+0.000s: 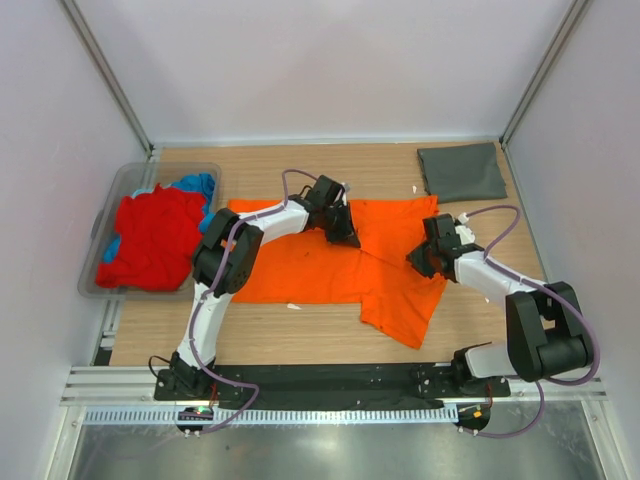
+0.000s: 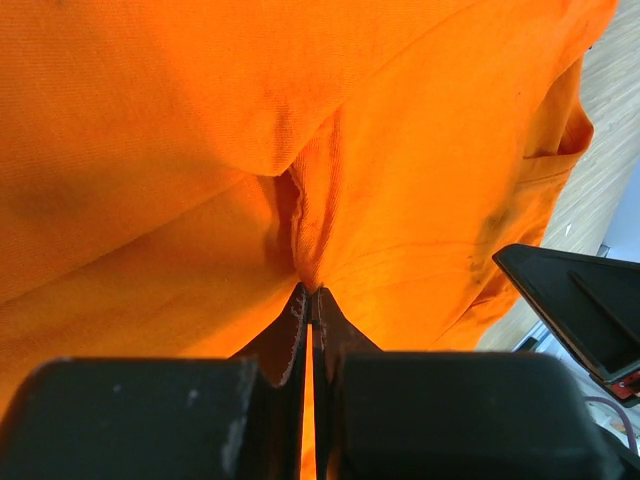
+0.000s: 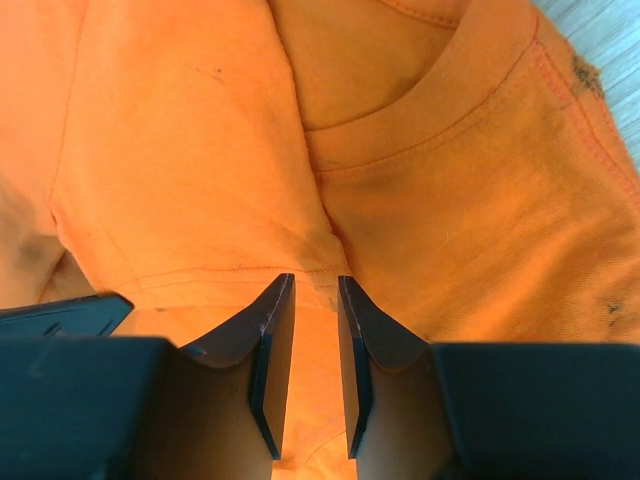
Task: Fold and stack the t-shirts
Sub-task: Fold the tshirt
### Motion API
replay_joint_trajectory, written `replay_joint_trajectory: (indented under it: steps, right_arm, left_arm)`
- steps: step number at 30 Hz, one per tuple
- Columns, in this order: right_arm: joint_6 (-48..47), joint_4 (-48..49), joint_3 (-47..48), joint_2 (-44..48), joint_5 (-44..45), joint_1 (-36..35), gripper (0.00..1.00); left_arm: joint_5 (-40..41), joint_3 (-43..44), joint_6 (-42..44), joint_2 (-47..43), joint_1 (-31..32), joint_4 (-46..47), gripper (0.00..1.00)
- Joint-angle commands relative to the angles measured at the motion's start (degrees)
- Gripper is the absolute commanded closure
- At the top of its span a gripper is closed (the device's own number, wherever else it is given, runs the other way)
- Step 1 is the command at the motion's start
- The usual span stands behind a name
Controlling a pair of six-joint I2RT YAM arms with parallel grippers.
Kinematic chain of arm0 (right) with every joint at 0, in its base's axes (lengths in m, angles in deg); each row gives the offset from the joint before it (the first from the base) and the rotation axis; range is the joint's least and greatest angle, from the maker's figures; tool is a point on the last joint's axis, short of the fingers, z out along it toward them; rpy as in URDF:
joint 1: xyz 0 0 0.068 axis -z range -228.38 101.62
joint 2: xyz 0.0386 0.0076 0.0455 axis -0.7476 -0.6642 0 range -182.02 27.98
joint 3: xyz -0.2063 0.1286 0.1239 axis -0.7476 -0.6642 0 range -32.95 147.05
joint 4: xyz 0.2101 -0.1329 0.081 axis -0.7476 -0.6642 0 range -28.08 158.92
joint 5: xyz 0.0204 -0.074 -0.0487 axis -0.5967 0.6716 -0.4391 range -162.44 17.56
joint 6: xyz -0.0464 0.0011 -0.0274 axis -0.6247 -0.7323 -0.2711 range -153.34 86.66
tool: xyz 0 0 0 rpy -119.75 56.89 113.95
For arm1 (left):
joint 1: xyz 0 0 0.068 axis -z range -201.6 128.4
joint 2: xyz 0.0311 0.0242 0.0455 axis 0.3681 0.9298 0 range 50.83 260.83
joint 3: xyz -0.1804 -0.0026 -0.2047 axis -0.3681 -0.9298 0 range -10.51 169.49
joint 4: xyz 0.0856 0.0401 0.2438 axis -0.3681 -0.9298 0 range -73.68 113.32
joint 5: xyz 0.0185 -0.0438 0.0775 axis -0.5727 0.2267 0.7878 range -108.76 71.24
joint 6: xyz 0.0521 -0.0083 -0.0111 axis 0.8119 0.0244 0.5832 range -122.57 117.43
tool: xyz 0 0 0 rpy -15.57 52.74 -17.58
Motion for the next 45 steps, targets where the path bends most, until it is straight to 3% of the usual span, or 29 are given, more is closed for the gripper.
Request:
replay_joint_trajectory:
  steps: [1,9,12,17,34,45]
  right_arm:
    - [1.0,1.8,-0.5,-0.8,2.4,-0.6,0.7]
    - [1.8,1.5,-0.3,-2.0,4.4,-1.0,0.67]
    - [1.9,1.9,-0.5,-2.4,5.0,-1.1,0.7]
    - [2.0,2.9,-0.6,-1.9,5.1,-1.1,0.99]
    - [8.1,-7.1,1.1,7.4,12.6,-5.7,0.99]
    - [14.4,-4.7,-3.2,7.6,17.5,-10.7,0.99]
  left_arm:
    - [0.3,2.1,0.3,-2.7,0.4,-1.1,1.0]
    - [0.3,3.4,0.7,-2.2,0.5,-2.0,1.0]
    - [0.4,3.6,0.8,-2.2,0.6,-2.4,1.0]
    - [0.8,4.1,0.7,-1.9,0.6,-3.1,1.0]
    - [6.7,7.8,1.6,-3.5,0.7,-11.4,1.0]
    - [9.8,6.9,2.2,-2.3,1.0,-13.9,1.0]
